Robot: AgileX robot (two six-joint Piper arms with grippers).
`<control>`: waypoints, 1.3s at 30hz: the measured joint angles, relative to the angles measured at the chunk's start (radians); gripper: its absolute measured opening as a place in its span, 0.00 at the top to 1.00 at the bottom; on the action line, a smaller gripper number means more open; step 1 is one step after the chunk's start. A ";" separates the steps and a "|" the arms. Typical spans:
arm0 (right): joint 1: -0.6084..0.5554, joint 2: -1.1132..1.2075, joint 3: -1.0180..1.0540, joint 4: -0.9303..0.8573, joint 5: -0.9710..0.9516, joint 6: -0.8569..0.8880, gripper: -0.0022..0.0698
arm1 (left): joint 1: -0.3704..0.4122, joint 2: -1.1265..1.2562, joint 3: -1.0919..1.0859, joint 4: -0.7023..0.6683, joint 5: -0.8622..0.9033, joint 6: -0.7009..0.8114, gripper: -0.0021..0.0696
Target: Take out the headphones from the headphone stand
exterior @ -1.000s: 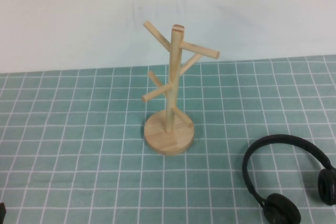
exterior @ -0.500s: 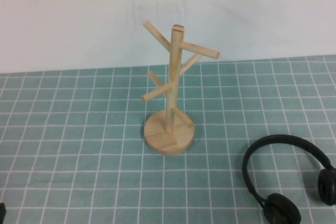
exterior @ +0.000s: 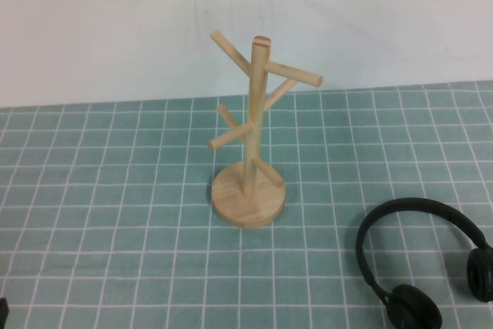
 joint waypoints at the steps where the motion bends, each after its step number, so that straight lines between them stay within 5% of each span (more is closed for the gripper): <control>1: -0.010 -0.020 0.038 0.024 -0.022 0.007 0.98 | 0.000 0.000 0.000 0.000 0.000 0.000 0.98; 7: -0.049 -0.047 0.275 0.115 -0.063 0.001 0.98 | 0.000 0.000 0.000 0.000 0.000 0.000 0.98; 11: -0.049 -0.047 0.273 0.080 0.152 -0.075 0.98 | 0.000 0.000 0.000 0.000 0.000 0.000 0.98; 39: -0.049 -0.047 0.270 0.069 0.152 -0.075 0.98 | 0.000 0.000 0.000 0.000 0.000 0.000 0.98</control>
